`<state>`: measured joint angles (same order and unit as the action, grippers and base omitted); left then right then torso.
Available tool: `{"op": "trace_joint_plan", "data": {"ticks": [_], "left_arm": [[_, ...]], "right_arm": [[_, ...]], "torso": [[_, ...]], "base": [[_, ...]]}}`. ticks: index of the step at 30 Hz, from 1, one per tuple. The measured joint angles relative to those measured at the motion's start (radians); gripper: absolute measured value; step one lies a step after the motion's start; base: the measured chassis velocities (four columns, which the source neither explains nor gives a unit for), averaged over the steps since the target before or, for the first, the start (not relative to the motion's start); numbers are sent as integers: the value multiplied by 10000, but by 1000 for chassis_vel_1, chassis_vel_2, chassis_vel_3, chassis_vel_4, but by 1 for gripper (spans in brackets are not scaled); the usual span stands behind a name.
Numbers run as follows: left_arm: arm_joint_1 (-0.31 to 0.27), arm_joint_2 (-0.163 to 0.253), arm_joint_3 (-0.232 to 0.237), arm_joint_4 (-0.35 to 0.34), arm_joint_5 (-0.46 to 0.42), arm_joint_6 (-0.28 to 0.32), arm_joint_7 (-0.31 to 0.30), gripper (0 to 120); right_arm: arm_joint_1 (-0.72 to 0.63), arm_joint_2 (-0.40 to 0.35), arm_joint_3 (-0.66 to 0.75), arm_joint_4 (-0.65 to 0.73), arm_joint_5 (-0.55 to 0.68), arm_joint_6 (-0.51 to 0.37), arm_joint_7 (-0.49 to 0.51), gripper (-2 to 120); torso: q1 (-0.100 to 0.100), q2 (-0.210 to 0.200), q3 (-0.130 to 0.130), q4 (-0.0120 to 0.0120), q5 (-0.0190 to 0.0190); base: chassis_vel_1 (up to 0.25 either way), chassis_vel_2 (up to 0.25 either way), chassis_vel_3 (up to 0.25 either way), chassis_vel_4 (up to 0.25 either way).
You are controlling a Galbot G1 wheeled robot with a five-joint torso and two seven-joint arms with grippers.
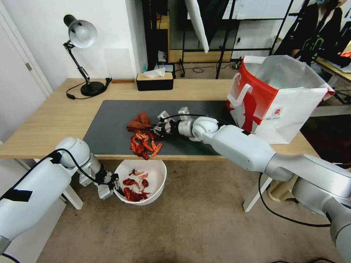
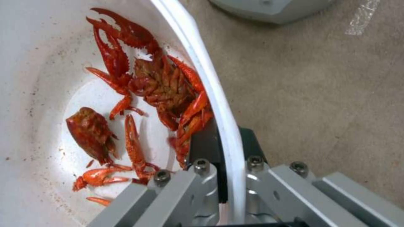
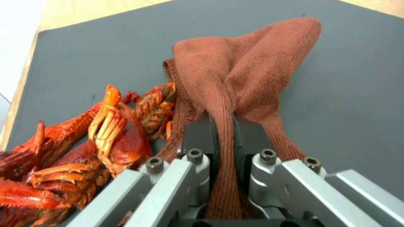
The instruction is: Sweep shrimp from table into container with towel, then put container into takeout bag.
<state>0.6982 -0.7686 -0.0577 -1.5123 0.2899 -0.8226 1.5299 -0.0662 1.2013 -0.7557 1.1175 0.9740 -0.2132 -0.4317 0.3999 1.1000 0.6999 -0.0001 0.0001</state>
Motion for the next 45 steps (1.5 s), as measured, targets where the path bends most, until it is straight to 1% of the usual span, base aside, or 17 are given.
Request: {"op": "trace_joint_plan", "data": {"ticks": [23,37,45], "left_arm": [[-315,-115,122,233,-13,0,1,0],[-378,-157,123,258,7,0,1,0],[-301,-168,79,269,23,0,1,0]], "right_arm": [[-208,-475,-238,1205,251,-180,249,5],[-322,-758,-296,1764,313,-207,290,5],[-380,-815,-346,2007,353,-223,315,5]], "torso": [[0,0,0,1,0],[0,0,1,1,-1],[0,0,1,1,-1]], "base": [[0,0,0,0],[0,0,0,0],[0,0,0,0]]}}
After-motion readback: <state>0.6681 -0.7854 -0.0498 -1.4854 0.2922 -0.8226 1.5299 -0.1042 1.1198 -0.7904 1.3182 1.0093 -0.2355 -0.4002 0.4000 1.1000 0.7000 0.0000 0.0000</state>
